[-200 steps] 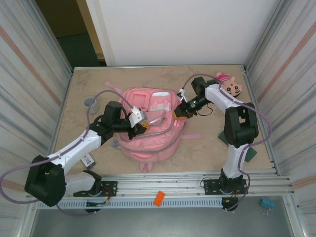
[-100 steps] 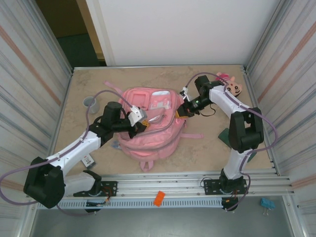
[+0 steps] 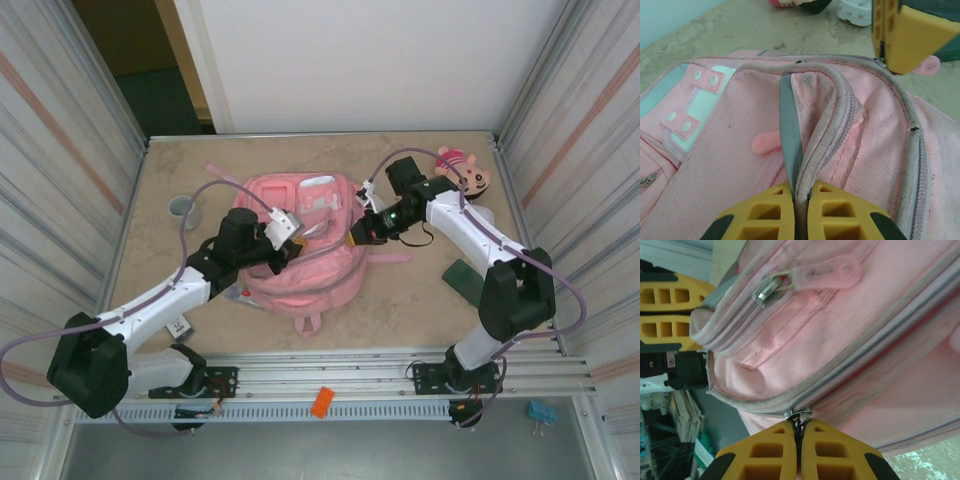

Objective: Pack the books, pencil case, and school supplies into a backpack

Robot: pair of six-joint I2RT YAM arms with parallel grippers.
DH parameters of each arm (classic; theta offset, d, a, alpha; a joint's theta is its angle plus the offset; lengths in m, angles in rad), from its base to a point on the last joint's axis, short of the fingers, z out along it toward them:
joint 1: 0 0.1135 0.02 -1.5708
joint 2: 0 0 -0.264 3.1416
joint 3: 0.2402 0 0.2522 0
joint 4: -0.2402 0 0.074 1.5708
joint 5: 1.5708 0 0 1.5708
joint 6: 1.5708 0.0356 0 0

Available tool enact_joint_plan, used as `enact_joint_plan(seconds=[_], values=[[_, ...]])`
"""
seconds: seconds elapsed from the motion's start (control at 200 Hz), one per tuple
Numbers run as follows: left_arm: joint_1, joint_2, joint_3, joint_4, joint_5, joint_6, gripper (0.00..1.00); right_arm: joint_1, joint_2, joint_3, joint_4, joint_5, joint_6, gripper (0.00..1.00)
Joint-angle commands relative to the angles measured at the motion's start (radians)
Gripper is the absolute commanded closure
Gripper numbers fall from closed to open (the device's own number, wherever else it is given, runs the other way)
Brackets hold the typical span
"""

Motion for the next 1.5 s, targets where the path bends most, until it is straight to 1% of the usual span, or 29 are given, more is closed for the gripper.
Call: enact_joint_plan(seconds=[0.0, 0.14, 0.316, 0.461, 0.556, 0.697, 0.857, 1.153, 1.368, 1.493], values=[[-0.001, 0.021, 0.059, 0.045, -0.194, -0.064, 0.97, 0.038, -0.070, -0.018, 0.004, -0.007, 0.075, 1.00], [-0.034, 0.063, 0.094, 0.054, -0.223, -0.094, 0.97, 0.089, -0.101, -0.035, 0.044, 0.019, 0.136, 1.00], [-0.074, 0.125, 0.157, 0.065, -0.259, -0.142, 0.97, 0.131, -0.145, -0.076, 0.128, 0.055, 0.248, 1.00], [-0.102, 0.173, 0.200, 0.089, -0.261, -0.178, 0.97, 0.171, -0.167, -0.125, 0.197, 0.073, 0.332, 1.00], [-0.117, 0.196, 0.220, 0.110, -0.252, -0.195, 0.97, 0.196, -0.172, -0.143, 0.218, 0.111, 0.373, 1.00], [-0.124, 0.219, 0.246, 0.143, -0.227, -0.238, 0.96, 0.211, -0.189, -0.197, 0.310, 0.158, 0.485, 1.00], [-0.132, 0.231, 0.268, 0.166, -0.220, -0.266, 0.97, 0.230, -0.211, -0.262, 0.430, 0.173, 0.595, 1.00], [-0.135, 0.260, 0.292, 0.204, -0.195, -0.307, 0.96, 0.308, -0.202, -0.299, 0.549, 0.205, 0.705, 1.00], [-0.139, 0.278, 0.305, 0.227, -0.176, -0.327, 0.97, 0.327, -0.198, -0.335, 0.676, 0.234, 0.813, 1.00], [-0.140, 0.276, 0.299, 0.230, -0.172, -0.311, 0.96, 0.327, -0.202, -0.345, 0.677, 0.234, 0.825, 0.94]])
